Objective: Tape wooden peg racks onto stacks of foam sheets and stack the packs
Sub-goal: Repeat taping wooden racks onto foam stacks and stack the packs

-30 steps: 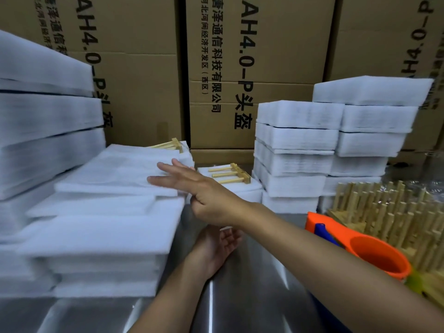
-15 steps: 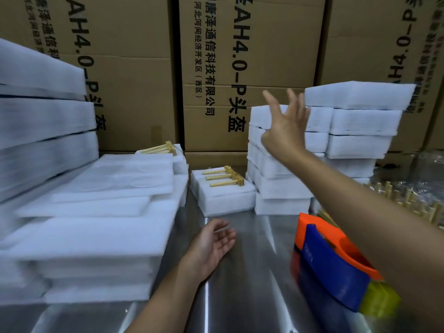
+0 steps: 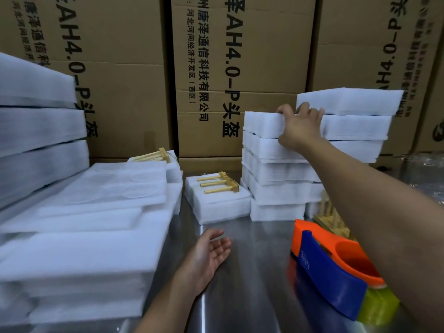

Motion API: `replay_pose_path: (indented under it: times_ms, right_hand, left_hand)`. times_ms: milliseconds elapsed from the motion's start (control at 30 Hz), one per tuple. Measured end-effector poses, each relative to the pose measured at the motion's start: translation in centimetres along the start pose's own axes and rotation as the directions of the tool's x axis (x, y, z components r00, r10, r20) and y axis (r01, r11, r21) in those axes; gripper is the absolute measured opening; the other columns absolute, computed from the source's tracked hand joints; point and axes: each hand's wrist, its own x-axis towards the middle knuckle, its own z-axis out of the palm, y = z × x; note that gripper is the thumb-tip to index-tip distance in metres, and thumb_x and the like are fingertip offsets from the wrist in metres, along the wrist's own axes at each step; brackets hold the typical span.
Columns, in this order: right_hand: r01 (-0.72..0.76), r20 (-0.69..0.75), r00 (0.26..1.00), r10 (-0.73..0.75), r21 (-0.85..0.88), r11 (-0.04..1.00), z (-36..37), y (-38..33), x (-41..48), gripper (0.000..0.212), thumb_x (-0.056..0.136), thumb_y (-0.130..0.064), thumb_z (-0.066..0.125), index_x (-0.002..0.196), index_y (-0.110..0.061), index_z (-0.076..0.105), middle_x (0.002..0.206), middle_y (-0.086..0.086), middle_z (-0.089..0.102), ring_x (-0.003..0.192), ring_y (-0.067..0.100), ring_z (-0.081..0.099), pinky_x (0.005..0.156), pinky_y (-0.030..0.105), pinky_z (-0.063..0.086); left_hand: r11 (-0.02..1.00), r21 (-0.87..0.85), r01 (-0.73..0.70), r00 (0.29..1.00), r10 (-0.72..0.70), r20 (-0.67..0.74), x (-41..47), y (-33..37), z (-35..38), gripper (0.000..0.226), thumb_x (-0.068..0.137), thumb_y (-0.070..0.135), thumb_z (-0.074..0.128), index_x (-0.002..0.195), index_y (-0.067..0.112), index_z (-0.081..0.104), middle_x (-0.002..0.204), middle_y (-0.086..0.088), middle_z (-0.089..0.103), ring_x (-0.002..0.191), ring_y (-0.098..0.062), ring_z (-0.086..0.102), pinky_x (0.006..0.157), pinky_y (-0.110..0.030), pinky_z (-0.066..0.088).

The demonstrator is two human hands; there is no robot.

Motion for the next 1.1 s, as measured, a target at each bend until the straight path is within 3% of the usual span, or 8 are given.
replay_pose_path:
  times_ms: [100,167,400,533,700,900,1100]
  right_hand:
    - [0.042,0.024,0.999,-0.041,-0.034,0.999,-0.3,0.4,0.6,0.057,0.076,-0.015,0.055,0.129,-0.024,0.036,0.123,0.02,0.036,0.112,0.038,0.036,0.106,0.042,0.022]
    - [0.05,0.037,0.998,-0.047,-0.067,0.996,-0.3,0.8,0.7,0.058,0.076,-0.019,0.055,0.131,-0.024,0.034,0.123,0.021,0.039,0.112,0.037,0.036,0.098,0.04,0.026]
    - [-0.013,-0.023,1.0,0.015,0.085,0.996,0.1,0.2,0.5,0.054,0.076,-0.009,0.055,0.126,-0.022,0.04,0.121,0.022,0.04,0.115,0.038,0.031,0.111,0.042,0.018]
    - [-0.005,-0.105,0.994,0.022,0.155,0.988,-1.8,-1.0,0.6,0.052,0.075,-0.011,0.059,0.123,-0.023,0.042,0.12,0.021,0.039,0.114,0.038,0.03,0.11,0.043,0.02]
    - [0.087,-0.273,0.962,-0.034,0.185,0.979,-5.6,-3.7,-2.3,0.058,0.067,-0.008,0.059,0.121,-0.023,0.047,0.121,0.017,0.04,0.12,0.039,0.029,0.117,0.047,-0.006]
    - [0.153,-0.376,0.923,-0.082,0.162,0.975,-8.7,-6.2,-12.1,0.061,0.061,-0.006,0.056,0.118,-0.027,0.053,0.119,0.012,0.042,0.117,0.034,0.034,0.107,0.04,0.008]
    - [0.186,-0.355,0.929,-0.103,0.209,0.96,-9.4,-5.9,-21.8,0.061,0.051,-0.011,0.06,0.11,-0.025,0.059,0.11,0.013,0.048,0.105,0.029,0.03,0.098,0.042,0.015]
  left_hand:
    - [1.0,0.001,-0.003,1.0,0.003,0.001,0.1,-0.1,-0.1,0.014,0.093,0.012,0.047,0.094,0.003,0.057,0.083,-0.016,0.058,0.075,-0.021,0.057,0.072,-0.026,0.048]
    - [1.0,0.003,-0.003,1.0,0.003,-0.003,0.1,-0.1,-0.1,0.014,0.093,0.012,0.047,0.094,0.003,0.057,0.083,-0.016,0.058,0.075,-0.021,0.057,0.071,-0.026,0.048]
    - [1.0,0.027,0.012,1.0,-0.012,-0.014,0.1,0.1,0.1,0.014,0.093,0.012,0.047,0.092,0.003,0.058,0.081,-0.016,0.059,0.073,-0.021,0.058,0.067,-0.026,0.047]
    - [0.999,0.042,0.026,1.0,-0.026,-0.006,0.2,0.3,0.0,0.015,0.093,0.013,0.046,0.092,0.003,0.058,0.081,-0.017,0.059,0.074,-0.022,0.058,0.068,-0.026,0.048]
    - [0.999,0.042,0.035,0.999,-0.035,-0.009,0.0,0.4,0.1,0.014,0.094,0.012,0.046,0.092,0.003,0.057,0.082,-0.017,0.058,0.074,-0.021,0.057,0.07,-0.026,0.048]
    - [0.999,0.048,0.0,1.0,0.0,-0.003,-0.2,0.3,-0.1,0.015,0.095,0.011,0.044,0.094,0.002,0.056,0.084,-0.017,0.056,0.075,-0.022,0.056,0.071,-0.026,0.047]
    - [0.998,0.056,-0.02,0.999,0.022,-0.029,-0.6,0.2,0.1,0.019,0.096,0.017,0.04,0.089,0.008,0.055,0.084,-0.014,0.057,0.074,-0.021,0.055,0.068,-0.026,0.044]
